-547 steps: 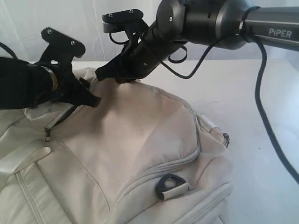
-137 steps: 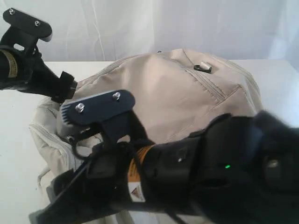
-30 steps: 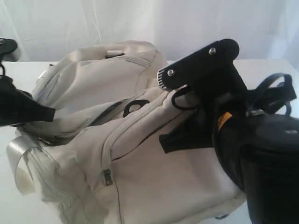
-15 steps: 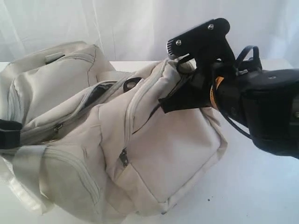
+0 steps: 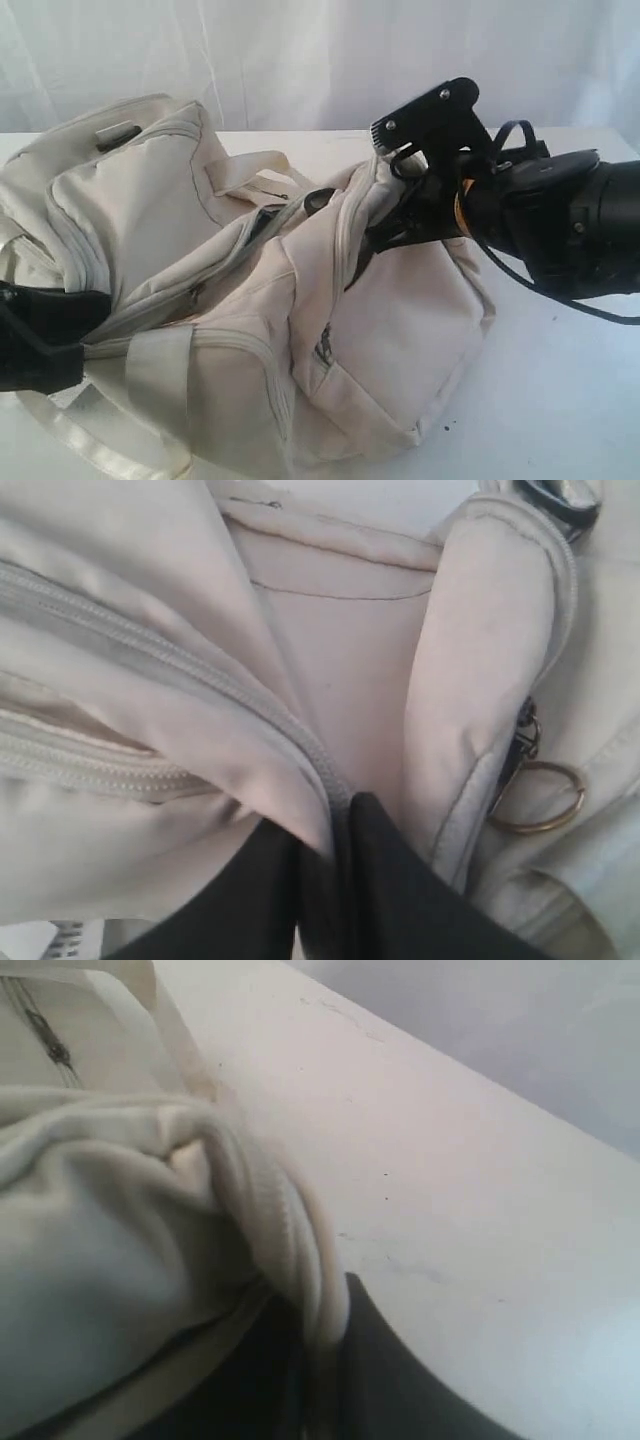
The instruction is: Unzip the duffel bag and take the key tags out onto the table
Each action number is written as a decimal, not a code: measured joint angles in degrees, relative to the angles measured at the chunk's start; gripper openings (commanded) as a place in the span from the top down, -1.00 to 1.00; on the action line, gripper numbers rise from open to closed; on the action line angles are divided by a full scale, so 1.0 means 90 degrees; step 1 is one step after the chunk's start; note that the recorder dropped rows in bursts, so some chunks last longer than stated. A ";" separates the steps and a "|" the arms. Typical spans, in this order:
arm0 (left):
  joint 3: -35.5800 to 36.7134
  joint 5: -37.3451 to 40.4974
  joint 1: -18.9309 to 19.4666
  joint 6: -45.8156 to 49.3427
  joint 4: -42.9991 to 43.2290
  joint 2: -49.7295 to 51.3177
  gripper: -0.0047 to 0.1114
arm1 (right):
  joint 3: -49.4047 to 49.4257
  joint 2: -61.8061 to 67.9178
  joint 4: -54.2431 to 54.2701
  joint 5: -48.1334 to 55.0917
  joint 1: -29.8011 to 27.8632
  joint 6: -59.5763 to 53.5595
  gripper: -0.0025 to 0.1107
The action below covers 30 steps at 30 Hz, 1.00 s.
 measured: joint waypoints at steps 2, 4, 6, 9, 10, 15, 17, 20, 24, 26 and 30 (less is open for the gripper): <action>0.0000 -0.0112 0.0002 0.0295 0.0000 0.0000 0.82 | 0.0000 -0.0080 0.0213 0.0012 0.0000 0.0013 0.96; 0.0000 -0.0138 0.0002 0.0542 0.0000 0.0028 0.53 | 0.0000 -0.0233 0.0527 -0.0030 -0.0024 0.0024 0.96; 0.0000 -0.0162 0.0002 0.0714 0.0000 0.0073 0.09 | 0.0000 -0.0425 0.0860 -0.0141 -0.0053 -0.0027 0.95; 0.0000 -0.0329 0.0002 0.0934 0.0017 0.0073 -0.32 | 0.0000 -0.0680 0.1498 -0.0214 -0.0069 -0.0385 0.86; 0.0000 -0.0576 0.0002 0.0993 0.0033 0.0073 -0.30 | 0.0000 -0.0758 0.1733 -0.0229 -0.0080 -0.0580 0.77; -0.0360 -0.0858 -0.0007 0.1260 0.0057 0.0073 -0.19 | 0.0000 -0.1077 0.3165 -0.0165 -0.0116 -0.1968 0.15; -0.0665 -0.0874 -0.0007 0.1388 0.0057 0.0073 -0.19 | -0.0014 -0.1218 0.3965 -0.0107 -0.0126 -0.2744 -0.01; -0.1077 -0.0654 -0.0007 0.1524 0.0057 0.0137 -0.19 | -0.0014 -0.1451 0.5190 0.0006 -0.0126 -0.4118 -0.04; -0.1340 -0.0137 -0.0007 0.1592 0.0057 0.0372 -0.19 | -0.0042 -0.1925 0.6938 0.0403 -0.0126 -0.5776 -0.03; -0.1355 0.0103 -0.0007 0.1637 0.0057 0.0489 -0.19 | -0.0042 -0.2202 0.7641 0.0673 -0.0126 -0.6406 -0.01; -0.1355 0.0341 -0.0007 0.1871 0.0057 0.0706 -0.19 | -0.0042 -0.2843 0.9798 0.0976 0.0020 -0.8166 0.05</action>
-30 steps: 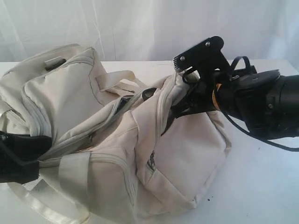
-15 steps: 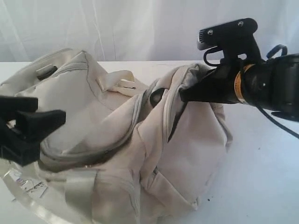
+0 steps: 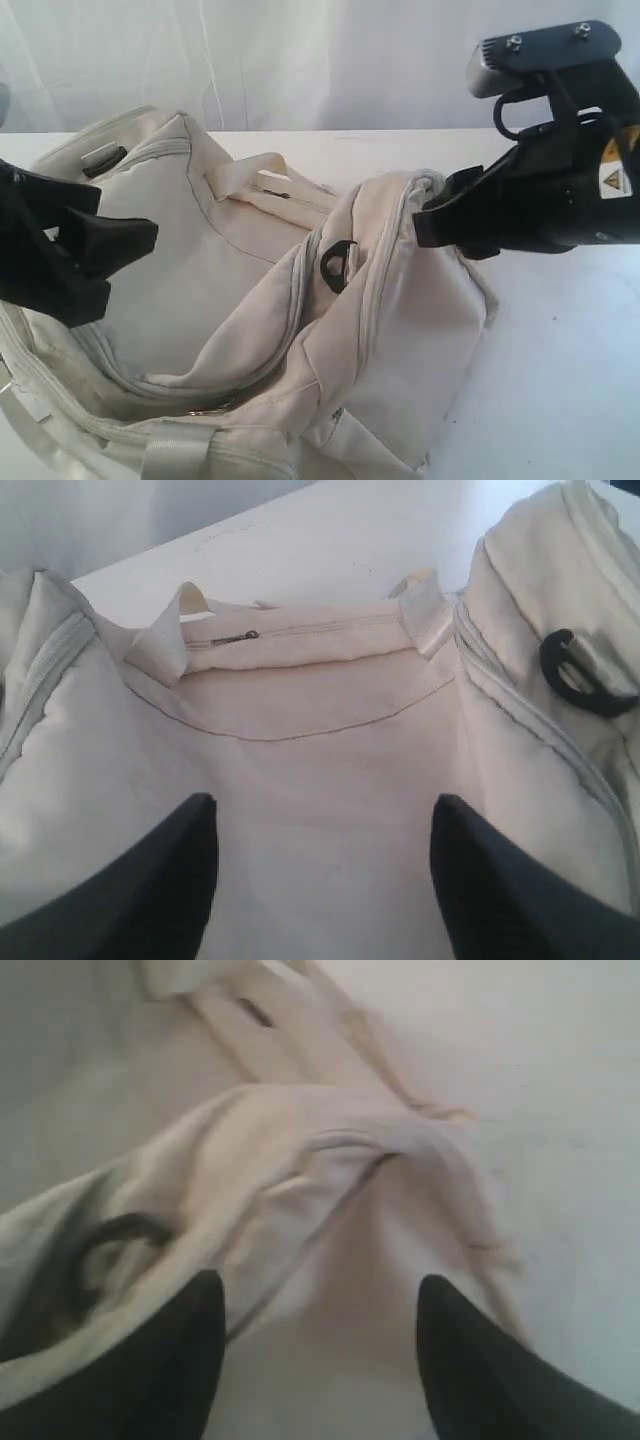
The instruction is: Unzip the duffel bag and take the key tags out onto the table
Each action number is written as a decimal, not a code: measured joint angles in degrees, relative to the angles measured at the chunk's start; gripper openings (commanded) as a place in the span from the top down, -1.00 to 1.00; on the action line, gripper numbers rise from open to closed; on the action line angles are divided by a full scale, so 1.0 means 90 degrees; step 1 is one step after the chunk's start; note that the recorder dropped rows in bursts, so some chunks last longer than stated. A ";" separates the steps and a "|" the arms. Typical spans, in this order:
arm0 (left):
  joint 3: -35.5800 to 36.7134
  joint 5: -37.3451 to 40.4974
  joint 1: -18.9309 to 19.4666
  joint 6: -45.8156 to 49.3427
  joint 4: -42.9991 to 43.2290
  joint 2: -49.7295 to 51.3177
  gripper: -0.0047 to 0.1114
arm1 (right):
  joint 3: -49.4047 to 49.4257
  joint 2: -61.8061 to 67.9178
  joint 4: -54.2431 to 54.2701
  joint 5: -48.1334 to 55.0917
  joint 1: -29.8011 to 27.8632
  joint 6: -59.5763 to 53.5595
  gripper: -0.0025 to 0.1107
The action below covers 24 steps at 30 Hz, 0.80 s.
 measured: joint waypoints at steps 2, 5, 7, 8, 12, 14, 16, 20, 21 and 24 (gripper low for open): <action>0.0000 0.0018 0.0000 0.0076 0.0000 0.0119 -0.19 | -0.0010 -0.0213 0.1366 0.0026 0.0200 -0.1001 0.07; -0.0015 0.0028 0.0000 0.0156 0.0025 0.0348 -0.16 | -0.0014 -0.0340 0.3038 0.0036 0.0619 -0.2171 0.08; -0.0019 -0.0001 0.0000 0.0156 0.0025 0.0552 -0.13 | -0.0014 -0.0307 0.3597 0.0008 0.0869 -0.2566 0.08; -0.0019 -0.0043 0.0000 0.0156 0.0025 0.0655 -0.13 | -0.0014 -0.0242 0.3751 -0.0006 0.0984 -0.2689 0.08; -0.0019 -0.0425 0.0000 0.0168 0.0025 0.1041 -0.11 | -0.0014 0.0218 0.3957 -0.0049 0.1300 -0.2854 0.08; -0.0019 -0.0719 0.0000 0.0209 0.0025 0.1255 -0.11 | 0.0048 0.0503 0.3961 -0.0111 0.1454 -0.2866 0.08; -0.0019 -0.1022 0.0000 0.0250 0.0025 0.1478 -0.11 | 0.0154 0.0829 0.3972 -0.0132 0.1580 -0.2883 0.09; -0.0019 -0.1499 0.0000 0.0356 0.0025 0.1933 -0.11 | 0.0368 0.1191 0.3972 -0.0100 0.1657 -0.2883 0.10; -0.0019 -0.1586 0.0000 0.0371 0.0025 0.2023 -0.11 | 0.0412 0.1192 0.3972 -0.0065 0.1657 -0.2883 0.10; -0.0019 -0.1850 0.0000 0.0397 0.0025 0.2308 -0.11 | 0.0528 0.1114 0.3972 0.0118 0.1657 -0.2883 0.10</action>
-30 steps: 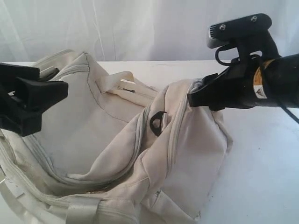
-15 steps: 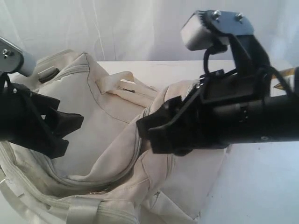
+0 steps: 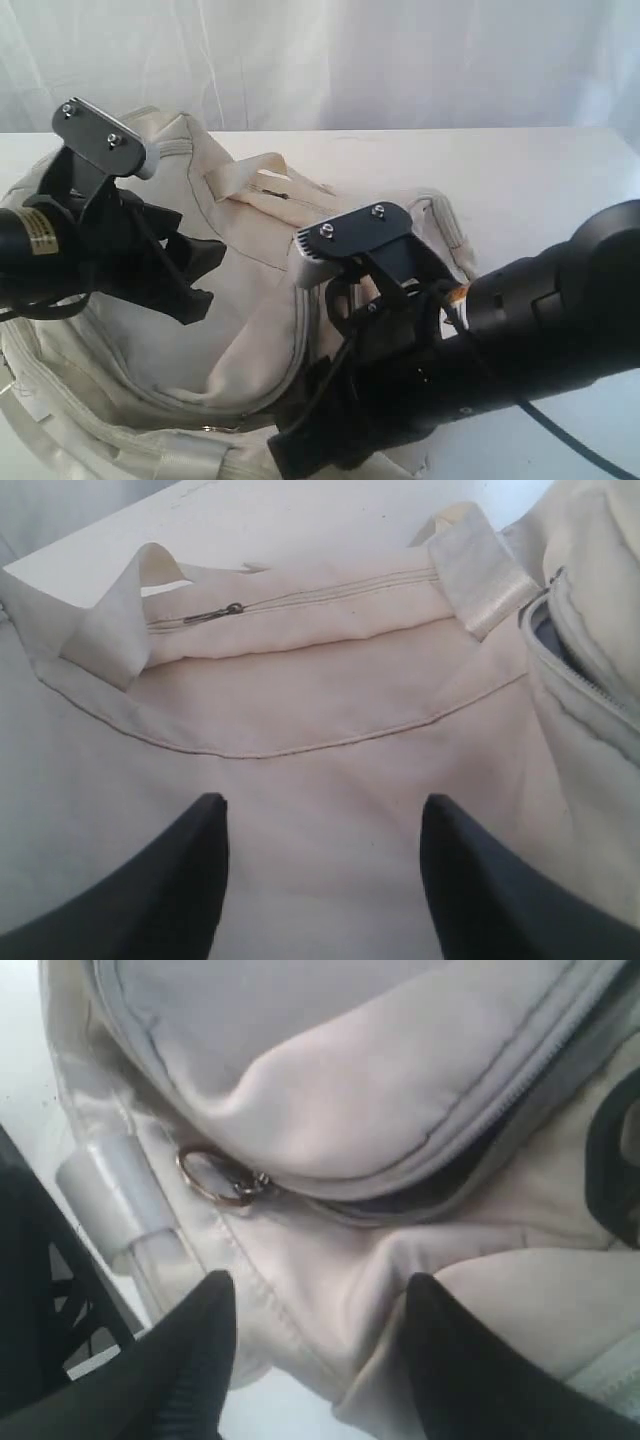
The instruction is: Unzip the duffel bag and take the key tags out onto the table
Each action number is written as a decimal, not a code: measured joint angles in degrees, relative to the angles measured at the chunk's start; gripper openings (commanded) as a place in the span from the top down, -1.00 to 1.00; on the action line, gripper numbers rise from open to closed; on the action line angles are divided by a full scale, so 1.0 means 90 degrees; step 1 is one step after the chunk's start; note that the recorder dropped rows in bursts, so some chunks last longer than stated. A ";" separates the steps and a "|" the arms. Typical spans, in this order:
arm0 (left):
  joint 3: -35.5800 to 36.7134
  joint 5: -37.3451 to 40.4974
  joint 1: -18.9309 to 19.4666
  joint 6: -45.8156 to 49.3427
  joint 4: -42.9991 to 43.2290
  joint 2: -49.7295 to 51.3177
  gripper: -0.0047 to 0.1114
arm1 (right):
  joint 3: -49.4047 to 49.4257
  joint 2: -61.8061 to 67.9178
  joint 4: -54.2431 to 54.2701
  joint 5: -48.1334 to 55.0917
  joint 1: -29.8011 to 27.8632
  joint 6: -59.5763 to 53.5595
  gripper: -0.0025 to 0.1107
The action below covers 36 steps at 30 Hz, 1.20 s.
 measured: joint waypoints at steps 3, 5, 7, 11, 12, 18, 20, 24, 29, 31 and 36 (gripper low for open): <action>0.0000 -0.0129 0.0000 0.0033 0.0000 0.0147 -0.11 | 0.0104 -0.0206 0.0000 0.0242 0.0000 0.0000 0.10; 0.0000 -0.0185 0.0000 0.0033 0.0000 0.0194 -0.11 | 0.0210 -0.0341 0.0000 0.0301 0.0000 0.0000 0.10; 0.0000 -0.0230 0.0000 0.0033 0.0000 0.0197 -0.11 | 0.0361 -0.0428 -0.0048 0.0329 0.0000 0.0032 0.10; 0.0000 -0.0279 0.0000 0.0033 0.0000 0.0197 -0.11 | 0.0701 -0.0455 -0.0203 0.0087 0.0011 0.0150 0.10; 0.0000 -0.0279 0.0000 0.0033 0.0000 0.0197 -0.11 | 0.0793 -0.0455 -0.0222 -0.0093 0.0026 0.0168 0.10; 0.0000 -0.0241 0.0000 0.0033 0.0000 0.0197 -0.11 | 0.0987 -0.0331 -0.0250 -0.1403 0.0038 0.0214 0.14; 0.0000 -0.0217 0.0000 0.0033 0.0000 0.0197 -0.11 | 0.0987 -0.0074 -0.0264 -0.2388 0.0038 0.0141 0.19; 0.0000 -0.0097 0.0000 0.0033 0.0000 0.0197 -0.11 | 0.0958 0.0590 -0.0289 -0.3596 0.0038 -0.0049 0.13; 0.0000 0.0068 0.0000 0.0033 0.0000 0.0197 -0.11 | 0.0910 0.0660 -0.0289 -0.3568 0.0038 0.0041 0.00; 0.0000 0.0068 0.0000 0.0033 0.0000 0.0197 -0.11 | 0.0869 0.0784 -0.0289 -0.3863 0.0038 0.0041 0.00; 0.0000 0.0068 0.0000 -0.0023 0.0000 0.0197 -0.11 | 0.0302 0.1477 -0.0289 -0.4213 0.0038 0.0077 0.58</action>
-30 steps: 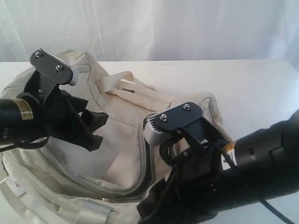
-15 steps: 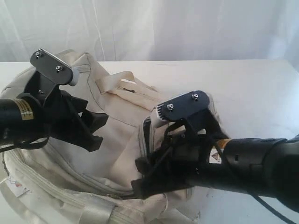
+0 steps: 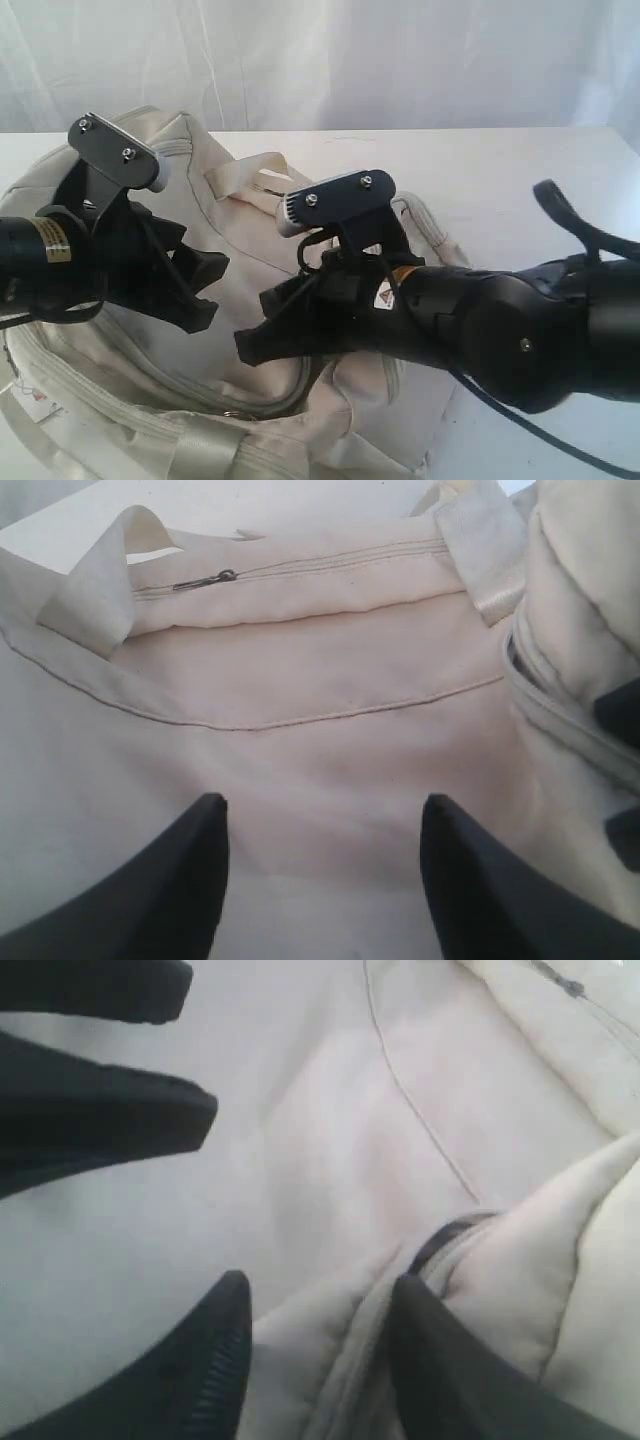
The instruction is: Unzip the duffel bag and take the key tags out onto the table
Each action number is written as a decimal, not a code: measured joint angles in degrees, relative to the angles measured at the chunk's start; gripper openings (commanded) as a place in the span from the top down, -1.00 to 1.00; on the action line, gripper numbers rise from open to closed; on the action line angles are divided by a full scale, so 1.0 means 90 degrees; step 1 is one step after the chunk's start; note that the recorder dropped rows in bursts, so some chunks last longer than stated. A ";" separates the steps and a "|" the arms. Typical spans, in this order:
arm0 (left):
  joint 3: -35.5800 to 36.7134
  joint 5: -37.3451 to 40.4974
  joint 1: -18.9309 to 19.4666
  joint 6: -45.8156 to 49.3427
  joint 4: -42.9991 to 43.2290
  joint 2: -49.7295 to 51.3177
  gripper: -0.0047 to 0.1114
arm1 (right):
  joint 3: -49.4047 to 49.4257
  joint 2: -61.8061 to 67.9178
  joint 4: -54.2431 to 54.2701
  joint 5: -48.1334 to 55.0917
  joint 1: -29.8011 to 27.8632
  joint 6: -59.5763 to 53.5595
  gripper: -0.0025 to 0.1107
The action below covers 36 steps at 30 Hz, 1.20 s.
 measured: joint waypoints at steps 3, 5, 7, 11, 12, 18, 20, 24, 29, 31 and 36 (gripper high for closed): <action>0.0000 0.0058 0.0000 -0.0025 0.0000 0.0000 -0.11 | -0.0166 0.0247 0.0000 -0.0415 0.0000 0.0012 0.96; 0.0000 0.0083 0.0000 -0.0025 0.0000 0.0000 -0.11 | -0.0166 0.0274 0.0000 -0.0801 0.0000 0.0012 0.96; 0.0000 0.0096 0.0000 -0.0025 0.0000 0.0000 -0.11 | -0.0166 0.0285 0.0000 -0.1214 0.0000 0.0012 0.96; 0.0000 0.0148 0.0000 -0.0025 0.0000 0.0000 -0.11 | -0.0166 0.0311 0.0000 -0.2304 0.0000 -0.0054 0.96; 0.0000 0.0163 0.0000 -0.0025 0.0000 0.0000 -0.11 | -0.0166 0.0334 0.0000 -0.2522 0.0000 -0.0105 0.96; 0.0000 0.0226 0.0000 -0.0037 0.0000 0.0000 -0.11 | -0.0166 0.0486 0.0000 -0.3789 0.0000 -0.0486 0.96; 0.0000 0.0285 -0.0004 -0.0050 0.0000 0.0000 -0.11 | -0.0166 0.0570 0.0000 -0.3884 -0.0059 -0.0510 0.96; -0.0010 0.0360 -0.0217 0.0056 0.0107 -0.0313 -0.12 | -0.0166 0.0701 0.0000 -0.3897 -0.0202 -0.0532 0.96; -0.0330 0.0786 -0.0633 0.0189 0.0184 -0.0916 -0.12 | -0.0166 0.0757 0.0000 -0.3960 -0.0258 -0.0556 0.96; -0.0559 0.1235 -0.0806 0.0056 0.0210 -0.1055 -0.12 | -0.0166 0.0766 0.0000 -0.3991 -0.0258 -0.0556 0.96; -0.0760 0.1938 -0.1195 -0.0180 0.0016 -0.1093 -0.12 | -0.0166 0.0766 0.0000 -0.4067 -0.0258 -0.0556 0.96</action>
